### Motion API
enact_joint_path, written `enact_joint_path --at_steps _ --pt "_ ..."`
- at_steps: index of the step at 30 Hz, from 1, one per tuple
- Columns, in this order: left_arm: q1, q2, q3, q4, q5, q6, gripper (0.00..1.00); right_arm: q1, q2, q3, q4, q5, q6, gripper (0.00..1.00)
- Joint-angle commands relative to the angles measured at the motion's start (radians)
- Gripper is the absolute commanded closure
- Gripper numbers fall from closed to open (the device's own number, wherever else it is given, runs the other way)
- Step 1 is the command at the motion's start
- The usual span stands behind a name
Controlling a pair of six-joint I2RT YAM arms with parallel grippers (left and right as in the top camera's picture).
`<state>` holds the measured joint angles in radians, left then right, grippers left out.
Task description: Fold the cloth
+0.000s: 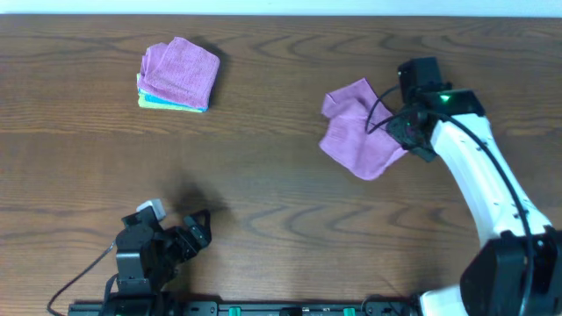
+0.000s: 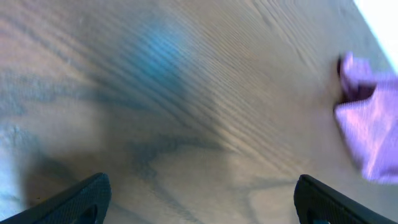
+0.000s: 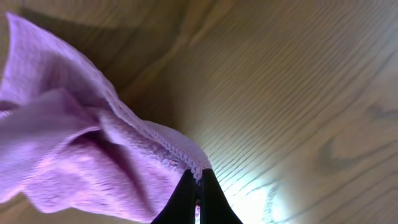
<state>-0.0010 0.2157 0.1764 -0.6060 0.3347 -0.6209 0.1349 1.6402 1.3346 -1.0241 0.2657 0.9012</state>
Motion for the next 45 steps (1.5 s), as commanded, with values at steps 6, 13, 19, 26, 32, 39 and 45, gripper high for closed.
enact_joint_path --at_steps 6,13,19,26,32,39,45 --pt "0.000 -0.002 0.021 0.053 0.123 -0.213 0.04 0.003 -0.043 -0.001 0.100 -0.078 -0.136 0.99" --pt "0.000 0.000 0.021 0.102 0.237 -0.214 0.05 0.025 -0.124 0.039 0.322 -0.222 -0.314 0.99" --pt "0.000 0.000 0.021 0.103 0.249 -0.219 0.05 0.037 -0.129 0.186 0.423 -0.274 -0.412 0.99" --pt "0.000 0.000 0.021 0.110 0.261 -0.218 0.05 0.036 -0.129 0.274 0.397 -0.274 -0.473 0.99" --pt "0.000 0.000 0.021 0.114 0.261 -0.217 0.05 0.041 -0.131 0.274 0.362 -0.329 -0.473 0.99" --pt "0.000 0.000 0.021 0.138 0.250 -0.210 0.05 0.131 -0.143 0.294 0.305 -0.371 -0.488 0.99" --pt "0.000 0.000 0.021 0.139 0.230 -0.204 0.04 0.268 -0.184 0.338 0.296 -0.379 -0.488 0.99"
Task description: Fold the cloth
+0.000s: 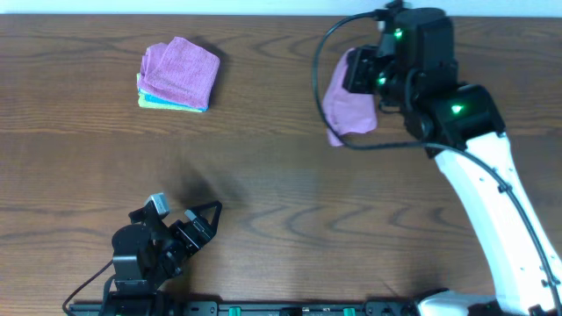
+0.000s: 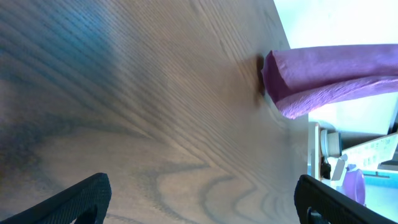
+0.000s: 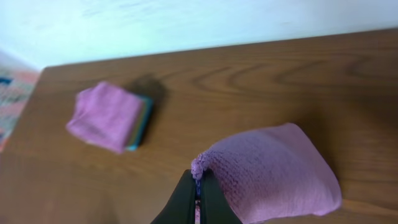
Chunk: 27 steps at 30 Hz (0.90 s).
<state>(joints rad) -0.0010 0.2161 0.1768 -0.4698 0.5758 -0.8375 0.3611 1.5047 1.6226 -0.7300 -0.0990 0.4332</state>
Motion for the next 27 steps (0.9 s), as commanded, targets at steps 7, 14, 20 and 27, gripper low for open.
enact_joint_path --at_steps 7,14,20,27 --pt "0.000 0.000 0.021 0.003 -0.036 0.030 0.04 0.092 -0.076 0.162 -0.058 -0.014 0.000 0.99" --pt "0.000 0.000 0.021 0.003 -0.056 0.029 0.04 0.089 -0.042 0.170 -0.173 0.032 0.011 0.99" --pt "0.000 0.000 0.021 0.003 -0.059 0.029 0.04 0.064 0.070 0.164 -0.181 0.058 -0.013 0.99" --pt "0.000 0.000 0.021 0.003 -0.059 0.029 0.04 0.055 0.167 0.164 -0.077 0.058 -0.062 0.99"
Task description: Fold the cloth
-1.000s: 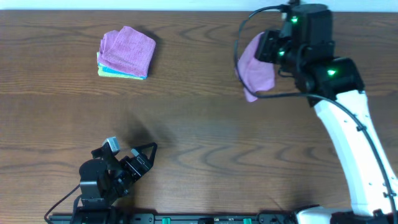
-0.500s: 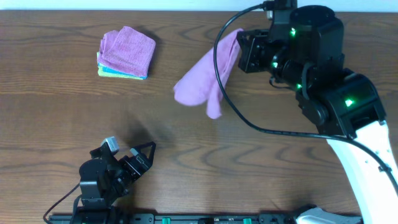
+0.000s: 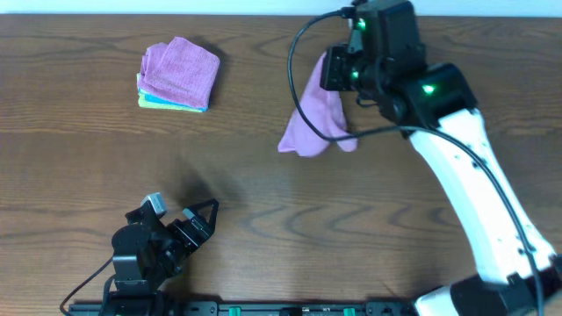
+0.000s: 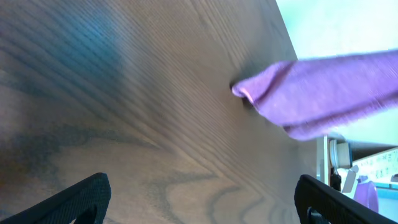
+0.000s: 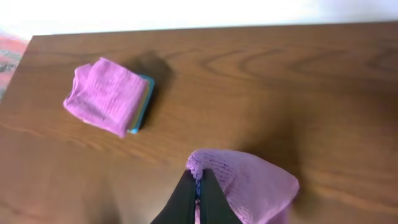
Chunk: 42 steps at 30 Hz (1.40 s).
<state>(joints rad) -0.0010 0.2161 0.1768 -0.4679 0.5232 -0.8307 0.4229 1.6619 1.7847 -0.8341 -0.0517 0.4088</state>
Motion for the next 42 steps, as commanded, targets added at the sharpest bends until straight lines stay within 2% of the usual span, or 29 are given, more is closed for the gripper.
enact_joint_path --at_steps 1,11,19,25,26,28,30,31,35,36,39,42 --pt "0.000 0.000 0.021 0.001 -0.006 0.023 0.04 -0.006 0.020 0.002 0.045 0.011 -0.051 0.99" --pt "0.000 0.000 0.021 0.001 -0.006 0.023 0.04 -0.022 0.157 0.002 0.312 0.157 -0.201 0.99" --pt "0.000 0.000 0.021 0.001 -0.005 0.023 0.04 -0.052 0.372 0.002 0.580 0.156 -0.216 0.99" --pt "0.000 0.000 0.021 0.001 0.002 0.023 0.04 -0.049 0.460 0.002 0.714 0.161 -0.216 0.99" --pt "0.000 0.000 0.021 0.001 0.002 0.023 0.04 -0.049 0.466 0.002 0.731 0.174 -0.216 0.96" --pt "0.000 0.000 0.021 0.001 0.002 0.023 0.04 -0.049 0.468 0.002 0.747 0.210 -0.215 0.55" --pt "0.000 0.000 0.021 0.001 0.006 0.023 0.04 -0.048 0.465 0.002 0.757 0.232 -0.216 0.34" --pt "0.000 0.000 0.021 0.001 0.009 0.023 0.04 -0.049 0.462 0.002 0.753 0.232 -0.215 0.18" --pt "0.000 0.000 0.021 0.001 0.016 0.016 0.02 -0.049 0.428 0.002 0.681 0.232 -0.171 0.01" --pt "0.000 0.000 0.021 0.001 0.020 0.014 0.00 -0.050 0.417 0.002 0.655 0.235 -0.146 0.01" --pt "0.000 0.000 0.026 0.001 0.020 0.014 0.09 -0.061 0.366 0.002 0.496 0.273 0.024 0.01" --pt "0.000 0.000 0.044 0.000 0.018 0.015 0.08 -0.089 0.346 0.002 0.307 0.257 0.216 0.01"
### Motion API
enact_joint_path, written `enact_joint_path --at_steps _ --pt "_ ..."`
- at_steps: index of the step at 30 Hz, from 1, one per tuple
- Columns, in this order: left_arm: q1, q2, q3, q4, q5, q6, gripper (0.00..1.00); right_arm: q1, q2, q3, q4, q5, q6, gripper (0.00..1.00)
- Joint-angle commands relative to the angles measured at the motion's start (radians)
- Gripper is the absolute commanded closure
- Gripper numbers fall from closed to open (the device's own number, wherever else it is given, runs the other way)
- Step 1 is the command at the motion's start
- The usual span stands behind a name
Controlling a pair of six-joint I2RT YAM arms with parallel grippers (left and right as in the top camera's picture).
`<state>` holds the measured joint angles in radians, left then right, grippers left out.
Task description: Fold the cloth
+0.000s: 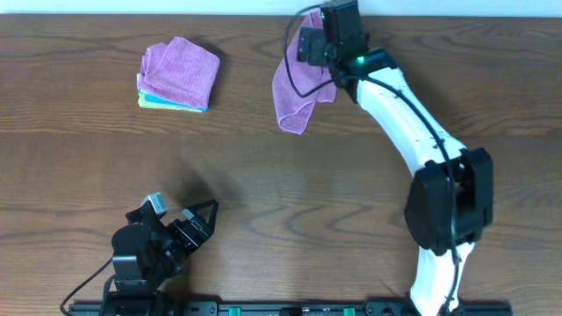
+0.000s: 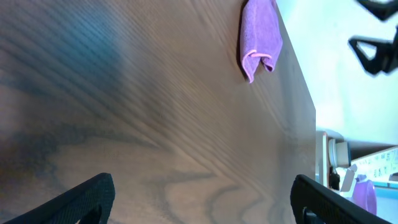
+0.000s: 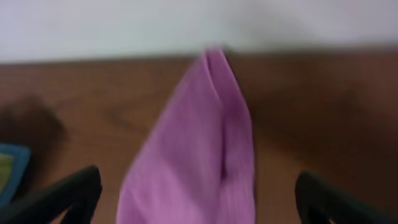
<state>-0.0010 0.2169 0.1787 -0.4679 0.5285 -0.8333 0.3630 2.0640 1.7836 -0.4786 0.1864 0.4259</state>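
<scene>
The purple cloth lies crumpled in a long strip at the back middle of the table; it also shows in the left wrist view as the cloth and fills the right wrist view as the cloth. My right gripper hovers over the cloth's far end, and the right gripper is open, its fingers spread wide to either side of the fabric. My left gripper rests open near the front left edge, far from the cloth; the left gripper holds nothing.
A stack of folded cloths, pink on top with blue and green below, sits at the back left; its corner shows in the right wrist view. The table's far edge runs just behind the right gripper.
My right gripper was shut on the cloth, holding it hanging above the table's middle back. Now it is open near the far edge and the cloth has been let go. The left arm is unchanged.
First my right gripper was shut on an edge of the crumpled cloth lying at the right. Then it held the cloth lifted at the back, then further left with the cloth dangling. Now the cloth is released at the back middle. The left gripper stayed open at the front left.
</scene>
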Motion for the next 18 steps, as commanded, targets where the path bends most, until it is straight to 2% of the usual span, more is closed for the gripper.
enact_joint_path --at_steps 1,2,3,9,13,18 --pt "0.000 -0.001 0.052 -0.003 0.010 0.018 0.05 -0.044 -0.055 0.003 -0.112 0.009 0.262 0.01" --pt "0.000 -0.001 0.061 -0.010 0.005 0.018 0.02 -0.060 -0.049 0.003 -0.159 -0.003 0.300 0.01" --pt "0.000 0.000 0.071 -0.024 -0.004 0.018 0.04 -0.070 -0.045 0.003 -0.177 -0.015 0.303 0.02" --pt "0.000 0.072 0.172 -0.145 -0.050 0.054 0.04 -0.130 0.017 0.002 -0.177 -0.153 0.330 0.03" --pt "0.000 0.180 0.266 -0.207 -0.086 0.086 0.04 -0.146 0.066 0.002 -0.177 -0.227 0.349 0.05" --pt "0.000 0.396 0.431 -0.302 -0.122 0.116 0.04 -0.148 0.136 0.002 -0.167 -0.309 0.395 0.09"
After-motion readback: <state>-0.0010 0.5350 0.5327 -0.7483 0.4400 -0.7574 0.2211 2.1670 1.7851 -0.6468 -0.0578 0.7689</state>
